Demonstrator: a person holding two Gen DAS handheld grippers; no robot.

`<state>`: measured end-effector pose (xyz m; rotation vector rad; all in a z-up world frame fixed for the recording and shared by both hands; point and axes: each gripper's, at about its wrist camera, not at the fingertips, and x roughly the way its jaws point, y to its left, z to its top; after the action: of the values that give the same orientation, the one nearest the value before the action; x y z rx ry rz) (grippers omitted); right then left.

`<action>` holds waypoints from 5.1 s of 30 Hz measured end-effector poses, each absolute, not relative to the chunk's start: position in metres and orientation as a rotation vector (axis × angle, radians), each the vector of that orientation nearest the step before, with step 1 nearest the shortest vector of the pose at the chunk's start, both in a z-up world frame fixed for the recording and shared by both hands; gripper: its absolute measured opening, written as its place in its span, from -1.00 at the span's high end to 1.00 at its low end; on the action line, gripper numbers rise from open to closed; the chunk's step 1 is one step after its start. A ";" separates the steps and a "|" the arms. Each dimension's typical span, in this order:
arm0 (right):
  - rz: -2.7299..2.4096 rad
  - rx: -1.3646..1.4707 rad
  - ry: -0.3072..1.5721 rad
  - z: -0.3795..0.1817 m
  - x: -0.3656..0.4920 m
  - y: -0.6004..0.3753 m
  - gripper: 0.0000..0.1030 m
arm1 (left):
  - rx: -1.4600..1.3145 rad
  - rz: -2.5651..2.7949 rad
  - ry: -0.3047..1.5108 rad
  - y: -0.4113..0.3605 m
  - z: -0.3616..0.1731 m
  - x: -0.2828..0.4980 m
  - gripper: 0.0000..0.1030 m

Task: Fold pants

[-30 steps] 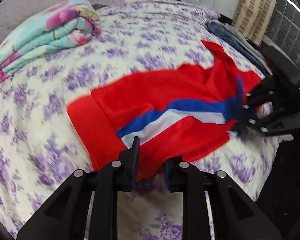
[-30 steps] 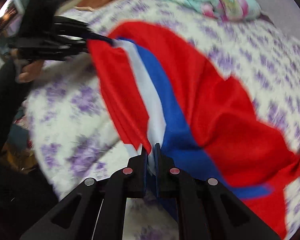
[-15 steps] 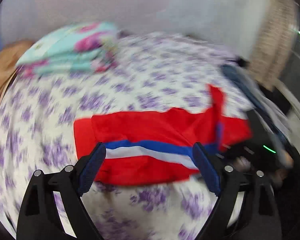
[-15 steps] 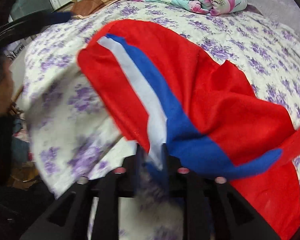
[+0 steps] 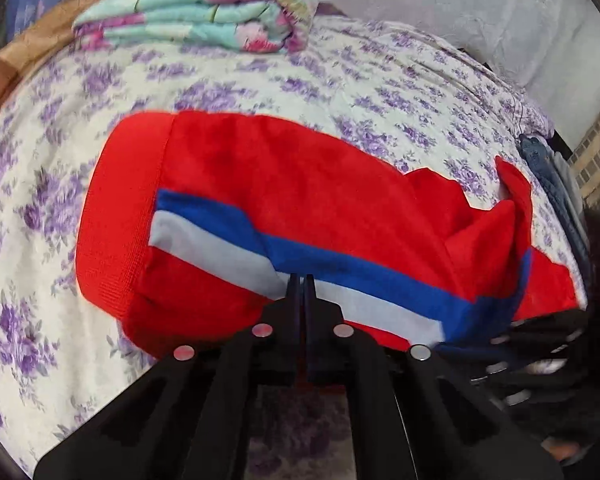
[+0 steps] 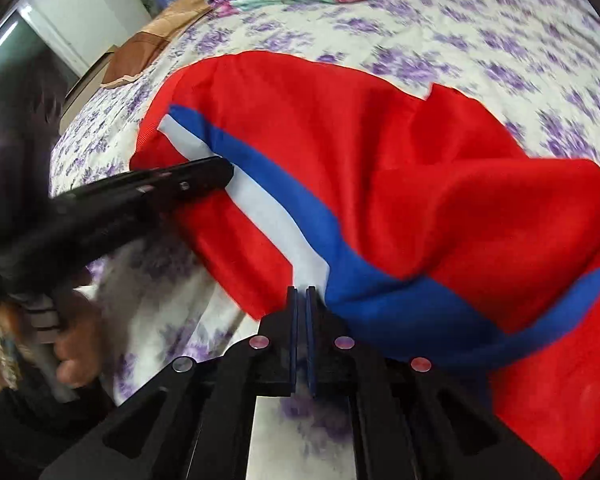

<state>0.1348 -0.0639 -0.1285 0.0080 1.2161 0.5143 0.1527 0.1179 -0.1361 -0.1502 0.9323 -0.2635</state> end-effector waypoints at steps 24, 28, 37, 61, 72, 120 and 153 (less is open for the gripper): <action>-0.462 0.087 1.492 -0.127 0.343 -0.278 0.34 | -0.285 -0.374 0.907 0.133 -0.139 0.152 0.95; -0.437 0.087 1.428 -0.123 0.332 -0.286 0.88 | -0.285 -0.375 0.907 0.133 -0.139 0.152 0.95; -0.204 0.418 1.010 -0.024 0.167 -0.346 0.89 | -0.276 -0.374 0.906 0.134 -0.139 0.153 0.95; -0.224 0.622 0.742 -0.078 -0.018 -0.412 0.22 | -0.284 -0.384 0.899 0.136 -0.139 0.151 0.95; -0.263 0.553 0.863 -0.141 0.013 -0.417 0.76 | -0.389 -0.440 0.918 0.149 -0.145 0.153 0.95; 0.620 -0.186 1.226 -0.141 0.302 -0.098 0.91 | -0.219 -0.466 1.038 0.078 -0.080 0.177 0.95; 0.290 0.268 1.010 -0.092 0.068 -0.201 -0.33 | -0.166 -0.535 1.110 0.026 -0.137 0.219 0.98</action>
<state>0.0685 -0.2006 -0.0920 0.2676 1.0098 0.2901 0.2186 0.0263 -0.1372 -0.1663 1.1101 -0.5350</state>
